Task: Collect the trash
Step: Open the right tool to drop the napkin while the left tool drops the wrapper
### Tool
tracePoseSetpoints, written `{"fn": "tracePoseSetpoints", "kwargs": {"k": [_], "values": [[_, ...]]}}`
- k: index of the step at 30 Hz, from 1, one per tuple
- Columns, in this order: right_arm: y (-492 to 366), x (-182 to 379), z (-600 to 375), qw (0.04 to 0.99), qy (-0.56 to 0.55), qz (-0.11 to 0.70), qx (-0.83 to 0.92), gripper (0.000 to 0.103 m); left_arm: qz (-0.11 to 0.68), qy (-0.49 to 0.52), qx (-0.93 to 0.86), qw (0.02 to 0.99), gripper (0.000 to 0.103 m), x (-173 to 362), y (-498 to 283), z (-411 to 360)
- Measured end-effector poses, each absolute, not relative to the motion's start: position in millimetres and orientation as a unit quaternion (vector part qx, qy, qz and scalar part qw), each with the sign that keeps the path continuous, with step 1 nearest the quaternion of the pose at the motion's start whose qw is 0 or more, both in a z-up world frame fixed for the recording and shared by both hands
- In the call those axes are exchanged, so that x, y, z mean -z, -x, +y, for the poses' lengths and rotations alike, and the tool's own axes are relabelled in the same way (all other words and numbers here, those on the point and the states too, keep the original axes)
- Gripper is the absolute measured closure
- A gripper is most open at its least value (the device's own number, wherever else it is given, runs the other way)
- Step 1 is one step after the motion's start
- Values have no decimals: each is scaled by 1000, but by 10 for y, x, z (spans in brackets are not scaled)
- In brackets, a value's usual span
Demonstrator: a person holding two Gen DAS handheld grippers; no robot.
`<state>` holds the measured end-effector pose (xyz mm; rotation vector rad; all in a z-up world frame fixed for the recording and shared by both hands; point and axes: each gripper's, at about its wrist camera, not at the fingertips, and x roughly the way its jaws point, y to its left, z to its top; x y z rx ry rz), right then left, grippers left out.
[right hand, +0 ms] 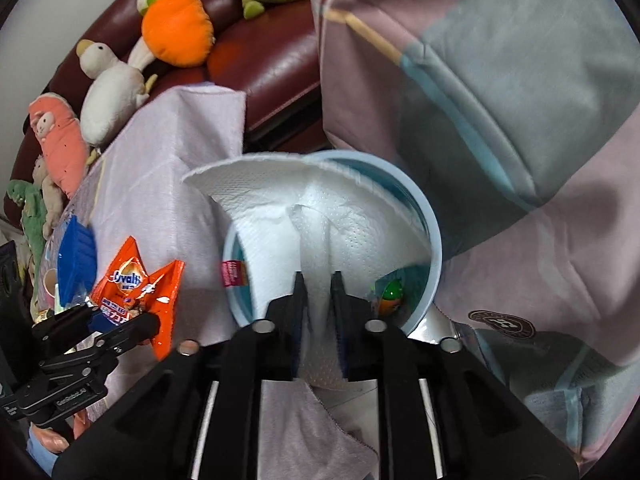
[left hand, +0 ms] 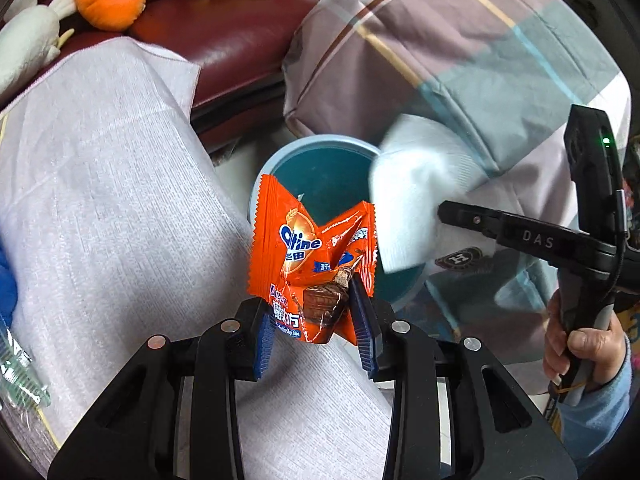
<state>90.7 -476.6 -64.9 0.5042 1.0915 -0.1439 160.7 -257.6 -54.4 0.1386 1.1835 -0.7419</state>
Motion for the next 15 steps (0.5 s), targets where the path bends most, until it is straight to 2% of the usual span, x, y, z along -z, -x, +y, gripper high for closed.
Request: {"fn": "tracePoseSetpoints", "kwargs": {"k": [1, 8, 15], "values": [[-923, 677, -4777, 821, -239, 514, 67, 70, 546, -65, 340, 763, 68, 562, -1618, -2588], [-952, 785, -4862, 817, -250, 514, 67, 61, 552, -69, 337, 760, 68, 626, -1663, -2658], [-825, 660, -4917, 826, -243, 501, 84, 38, 552, -73, 346, 755, 68, 649, -1629, -2789]]}}
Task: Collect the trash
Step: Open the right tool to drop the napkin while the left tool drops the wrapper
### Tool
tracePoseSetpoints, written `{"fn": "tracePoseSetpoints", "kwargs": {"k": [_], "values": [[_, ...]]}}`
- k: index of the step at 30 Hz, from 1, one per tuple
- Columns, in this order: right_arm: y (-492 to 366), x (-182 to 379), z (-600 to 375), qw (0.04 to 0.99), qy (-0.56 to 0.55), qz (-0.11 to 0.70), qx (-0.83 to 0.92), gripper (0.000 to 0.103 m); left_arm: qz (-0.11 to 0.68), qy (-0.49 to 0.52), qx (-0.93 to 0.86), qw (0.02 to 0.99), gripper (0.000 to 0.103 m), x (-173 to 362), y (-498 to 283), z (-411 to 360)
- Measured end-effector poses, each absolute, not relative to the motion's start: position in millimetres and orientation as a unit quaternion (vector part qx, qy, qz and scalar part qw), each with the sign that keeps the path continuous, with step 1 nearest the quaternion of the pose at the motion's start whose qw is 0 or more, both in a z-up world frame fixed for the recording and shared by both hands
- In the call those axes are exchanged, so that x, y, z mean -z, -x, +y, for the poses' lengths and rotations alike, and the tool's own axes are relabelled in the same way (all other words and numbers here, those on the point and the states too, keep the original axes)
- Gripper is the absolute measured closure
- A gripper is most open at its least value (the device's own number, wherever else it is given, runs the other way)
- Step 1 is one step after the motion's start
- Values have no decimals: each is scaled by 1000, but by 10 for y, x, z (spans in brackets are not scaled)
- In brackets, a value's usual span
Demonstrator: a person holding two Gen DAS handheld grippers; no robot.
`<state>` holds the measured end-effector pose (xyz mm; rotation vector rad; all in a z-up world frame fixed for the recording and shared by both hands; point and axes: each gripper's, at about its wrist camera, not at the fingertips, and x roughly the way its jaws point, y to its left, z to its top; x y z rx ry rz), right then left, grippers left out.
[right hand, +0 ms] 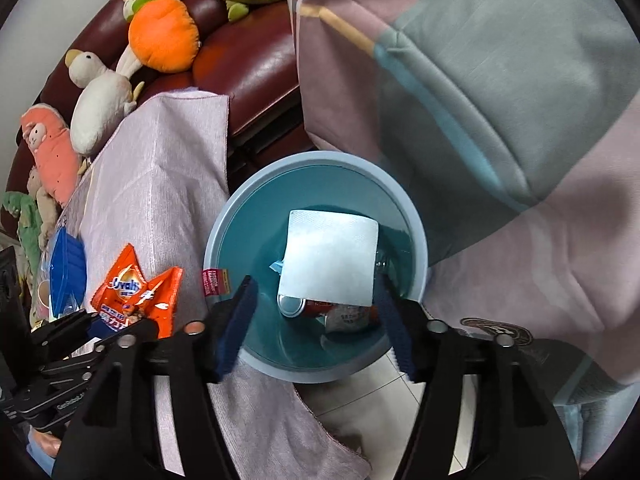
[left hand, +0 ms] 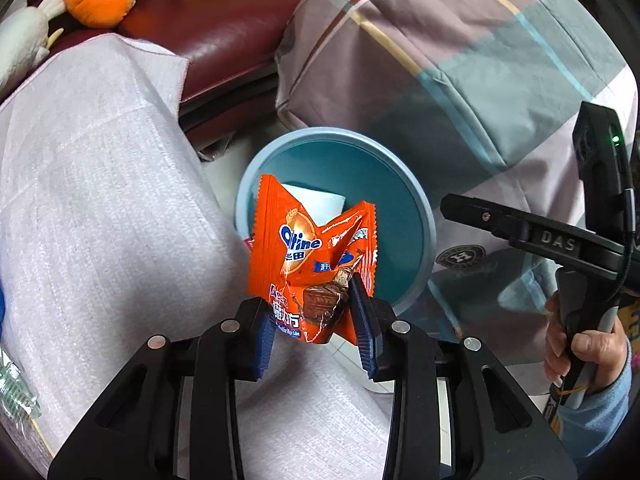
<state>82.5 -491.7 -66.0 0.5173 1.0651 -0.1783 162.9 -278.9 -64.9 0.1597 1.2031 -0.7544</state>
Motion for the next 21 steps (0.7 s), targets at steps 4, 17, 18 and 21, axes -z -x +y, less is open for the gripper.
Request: {"fn": "tracePoseSetpoints", "kwargs": {"k": [4, 17, 18, 21], "values": [[-809, 602, -4939, 829, -241, 498, 87, 30, 552, -75, 354, 751, 67, 673, -1607, -2862], [-768, 533, -5077, 825, -246, 496, 115, 30, 541, -78, 361, 756, 35, 706, -1619, -3060], [-775, 531, -5073, 825, -245, 497, 115, 30, 541, -78, 360, 756, 28, 707, -1618, -3062], [-785, 528, -5058, 824, -243, 499, 117, 30, 537, -83, 353, 761, 21, 699, -1610, -3037]]}}
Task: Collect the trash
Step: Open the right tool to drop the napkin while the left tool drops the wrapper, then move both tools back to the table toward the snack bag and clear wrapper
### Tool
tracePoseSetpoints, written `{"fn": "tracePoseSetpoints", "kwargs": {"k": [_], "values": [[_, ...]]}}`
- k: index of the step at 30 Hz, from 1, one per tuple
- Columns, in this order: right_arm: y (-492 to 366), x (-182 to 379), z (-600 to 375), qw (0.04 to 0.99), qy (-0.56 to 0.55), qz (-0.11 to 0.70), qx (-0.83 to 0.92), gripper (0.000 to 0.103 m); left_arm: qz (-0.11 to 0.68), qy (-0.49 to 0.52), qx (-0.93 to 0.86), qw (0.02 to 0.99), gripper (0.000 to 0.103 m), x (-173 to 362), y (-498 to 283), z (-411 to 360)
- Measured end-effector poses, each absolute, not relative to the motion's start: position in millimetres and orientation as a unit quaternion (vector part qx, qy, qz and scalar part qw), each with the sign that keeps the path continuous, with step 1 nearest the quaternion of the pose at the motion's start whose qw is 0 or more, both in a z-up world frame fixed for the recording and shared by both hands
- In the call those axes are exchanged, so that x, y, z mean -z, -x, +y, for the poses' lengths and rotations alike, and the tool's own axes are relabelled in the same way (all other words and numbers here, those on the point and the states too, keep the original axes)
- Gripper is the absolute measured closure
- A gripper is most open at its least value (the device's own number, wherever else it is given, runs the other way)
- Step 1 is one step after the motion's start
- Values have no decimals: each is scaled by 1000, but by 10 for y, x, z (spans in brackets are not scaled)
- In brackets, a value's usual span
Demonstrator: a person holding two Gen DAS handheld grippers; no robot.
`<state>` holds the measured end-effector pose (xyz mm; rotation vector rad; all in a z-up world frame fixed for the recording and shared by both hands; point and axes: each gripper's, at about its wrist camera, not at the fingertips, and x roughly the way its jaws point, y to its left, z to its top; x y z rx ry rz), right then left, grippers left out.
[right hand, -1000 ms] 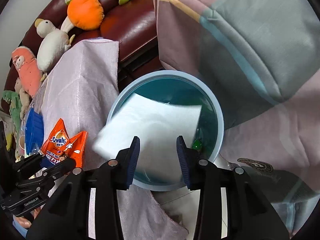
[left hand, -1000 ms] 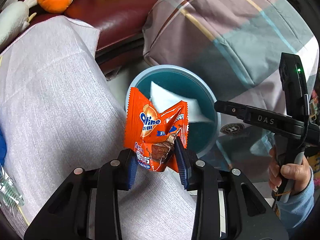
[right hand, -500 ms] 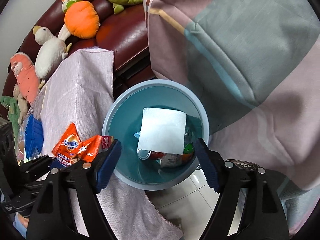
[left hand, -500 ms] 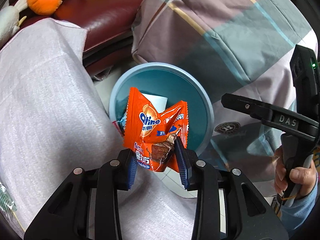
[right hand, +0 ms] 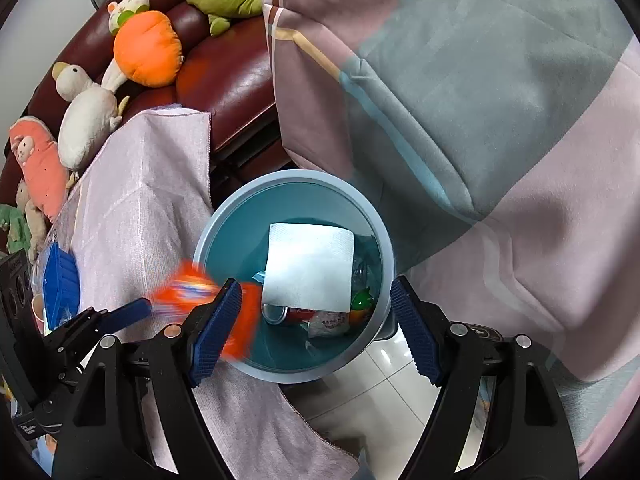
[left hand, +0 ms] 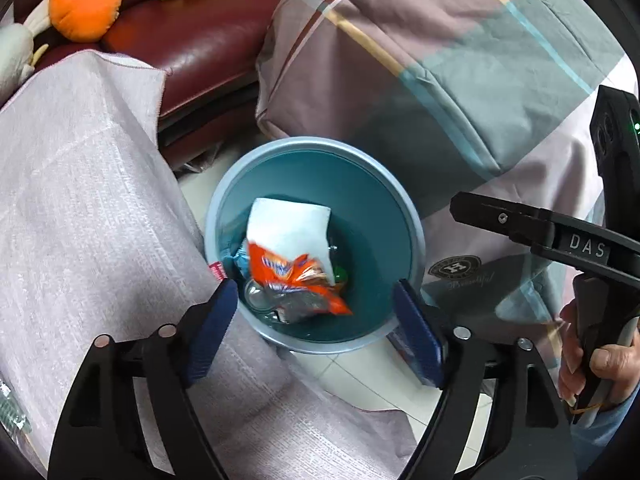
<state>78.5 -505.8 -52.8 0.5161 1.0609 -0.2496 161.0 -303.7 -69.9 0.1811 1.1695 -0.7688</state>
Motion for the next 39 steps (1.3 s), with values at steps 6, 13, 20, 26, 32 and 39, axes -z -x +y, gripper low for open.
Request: {"fn": "tracePoseSetpoints", "kwargs": {"k": [6, 13, 20, 26, 32, 39], "values": [[-801, 512, -4997, 822, -239, 503, 120, 27, 536, -78, 346, 766, 15, 645, -1614, -2910], [-783, 419, -4872, 823, -232, 505, 117, 27, 531, -67, 337, 775, 15, 551, -1574, -2715], [-781, 288, -4605, 829, -218, 505, 103, 27, 520, -59, 323, 788, 15, 413, -1498, -2386], [-800, 159, -4273, 835, -199, 506, 86, 27, 514, -43, 301, 802, 14, 324, -1402, -1934], [-897, 70, -3798, 837, -175, 515, 56, 27, 506, -19, 266, 820, 14, 232, -1327, -1346], [-1059, 8, -3039, 838, -136, 528, 5, 27, 488, 13, 213, 846, 13, 106, -1256, -485]]}}
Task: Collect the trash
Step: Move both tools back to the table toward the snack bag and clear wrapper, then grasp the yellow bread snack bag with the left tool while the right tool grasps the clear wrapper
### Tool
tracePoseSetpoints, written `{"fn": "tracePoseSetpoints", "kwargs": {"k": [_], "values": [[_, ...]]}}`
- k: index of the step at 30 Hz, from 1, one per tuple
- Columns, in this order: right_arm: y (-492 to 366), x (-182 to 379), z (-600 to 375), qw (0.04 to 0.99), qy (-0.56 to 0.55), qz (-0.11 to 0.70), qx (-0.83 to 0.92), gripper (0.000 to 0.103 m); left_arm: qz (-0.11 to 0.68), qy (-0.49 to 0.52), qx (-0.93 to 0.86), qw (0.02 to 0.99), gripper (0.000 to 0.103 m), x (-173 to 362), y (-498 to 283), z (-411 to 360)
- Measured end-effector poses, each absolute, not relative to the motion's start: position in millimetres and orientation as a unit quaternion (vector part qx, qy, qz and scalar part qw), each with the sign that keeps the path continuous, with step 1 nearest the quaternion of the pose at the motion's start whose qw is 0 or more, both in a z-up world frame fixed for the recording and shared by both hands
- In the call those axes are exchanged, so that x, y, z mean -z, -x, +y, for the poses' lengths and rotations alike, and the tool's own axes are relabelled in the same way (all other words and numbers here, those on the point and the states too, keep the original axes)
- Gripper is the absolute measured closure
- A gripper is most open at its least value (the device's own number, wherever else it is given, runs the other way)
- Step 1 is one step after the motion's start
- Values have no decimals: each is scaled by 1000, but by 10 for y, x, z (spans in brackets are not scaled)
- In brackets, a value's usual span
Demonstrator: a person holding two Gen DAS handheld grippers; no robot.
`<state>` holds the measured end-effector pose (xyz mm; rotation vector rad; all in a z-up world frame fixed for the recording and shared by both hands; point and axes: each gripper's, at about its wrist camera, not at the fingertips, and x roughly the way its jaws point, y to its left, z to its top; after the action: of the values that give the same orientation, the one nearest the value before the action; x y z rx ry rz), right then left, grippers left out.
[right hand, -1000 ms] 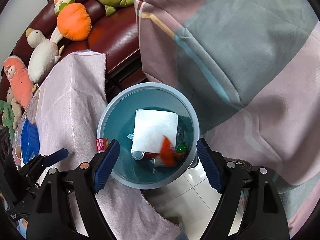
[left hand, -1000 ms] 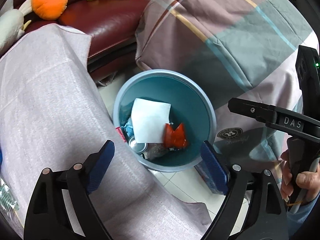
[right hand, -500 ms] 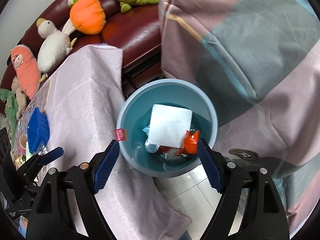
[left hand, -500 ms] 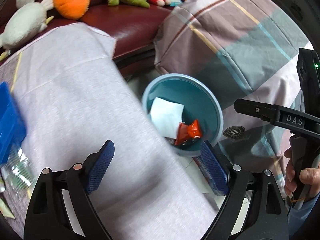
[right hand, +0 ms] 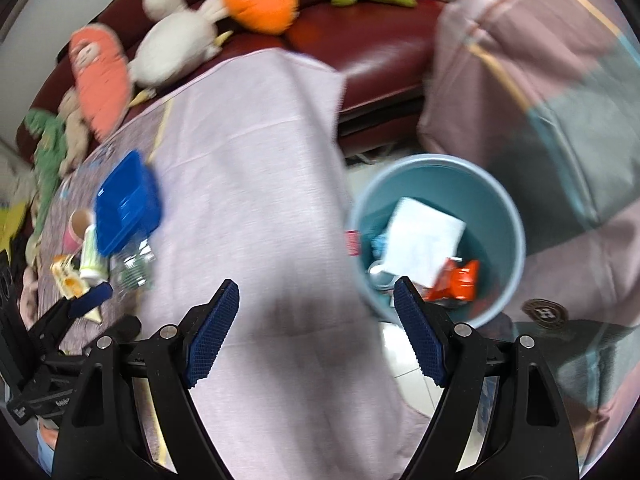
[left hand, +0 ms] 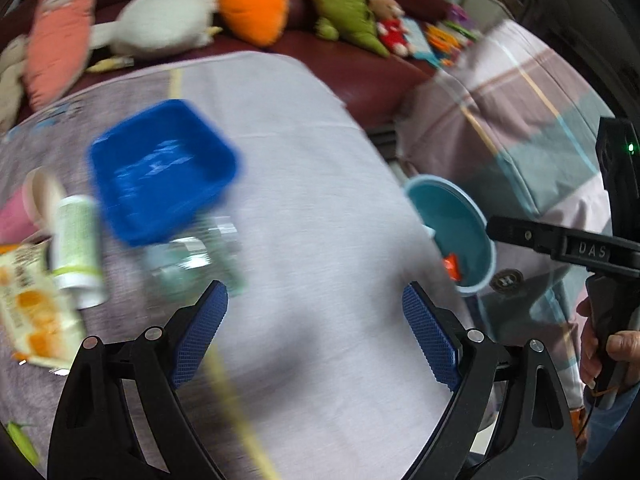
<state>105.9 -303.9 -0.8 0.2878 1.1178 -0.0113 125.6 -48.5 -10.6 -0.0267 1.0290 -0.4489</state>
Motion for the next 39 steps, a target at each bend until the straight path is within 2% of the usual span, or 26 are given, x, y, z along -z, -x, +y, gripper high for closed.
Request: {"fn": "tracePoseSetpoints", "kwargs": {"k": [9, 17, 25, 36, 37, 39], "values": [[-1246, -15, -2159, 832, -82, 547, -41, 27, 464, 54, 118, 876, 13, 51, -1154, 884], [-1513, 141, -1401, 816, -47, 570, -86, 27, 467, 82, 67, 878, 13, 206, -1135, 1716], [-1867, 475, -886, 797, -45, 590, -123, 27, 492, 105, 68, 862, 13, 521, -1314, 1961], [-2152, 856, -741, 783, -61, 603, -139, 27, 495, 89, 93, 859, 13, 716, -1524, 1861], [-2150, 865, -737, 786, -60, 599, -140, 27, 493, 86, 94, 861, 15, 722, -1525, 1849], [-2148, 867, -707, 794, -50, 590, -142, 27, 490, 83, 96, 863, 28, 720, -1517, 1825]]}}
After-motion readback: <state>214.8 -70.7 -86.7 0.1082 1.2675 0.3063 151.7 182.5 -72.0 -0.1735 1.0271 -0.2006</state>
